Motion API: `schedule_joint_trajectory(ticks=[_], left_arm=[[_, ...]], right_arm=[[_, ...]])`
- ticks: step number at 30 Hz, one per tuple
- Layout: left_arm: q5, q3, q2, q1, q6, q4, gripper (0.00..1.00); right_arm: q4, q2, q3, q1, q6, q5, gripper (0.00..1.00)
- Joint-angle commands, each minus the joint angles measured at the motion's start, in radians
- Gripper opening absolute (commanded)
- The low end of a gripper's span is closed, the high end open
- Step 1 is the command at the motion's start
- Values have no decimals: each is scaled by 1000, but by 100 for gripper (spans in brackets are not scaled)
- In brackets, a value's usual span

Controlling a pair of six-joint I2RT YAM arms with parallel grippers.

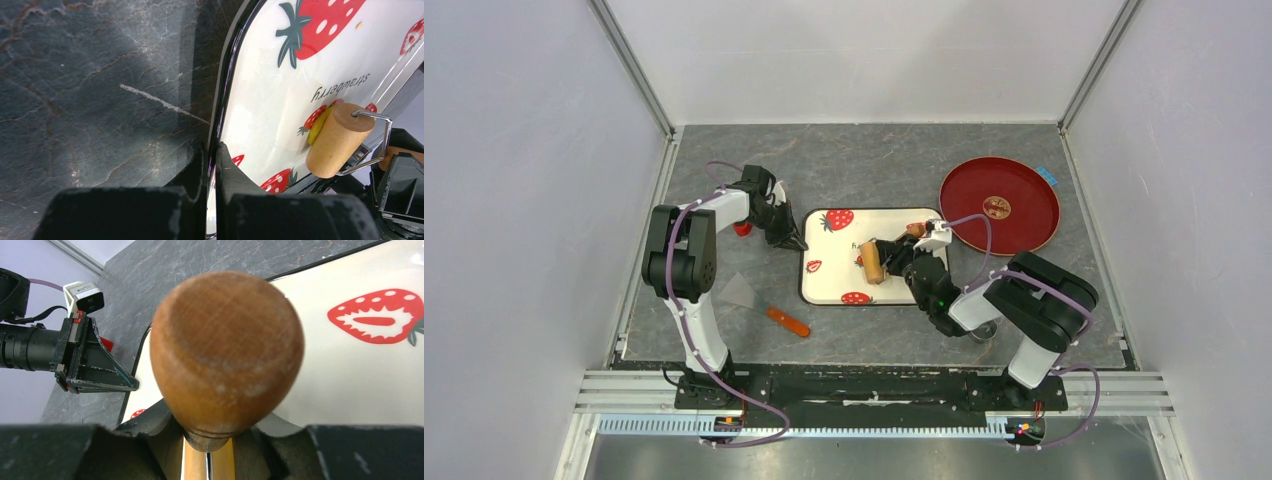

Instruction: Roll out the dumpling wrappers from the dough

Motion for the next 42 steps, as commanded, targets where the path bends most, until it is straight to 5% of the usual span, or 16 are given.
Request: schedule_joint_trajectory(ticks=[1, 16, 27, 42], left_arm=[[-104, -17, 19, -15, -15, -8, 2], [-105, -13, 21, -16, -14, -10, 2], [-105, -7, 26, -16, -13, -11, 2], [-105, -2, 29, -17, -10, -14, 2]], right_arm=[[-536, 140, -74, 18, -96, -71, 0], [-569, 100, -50, 13, -120, -72, 0], [-559, -137, 99, 64, -310, -210, 0], [-603, -351, 265, 24, -363, -140, 0]])
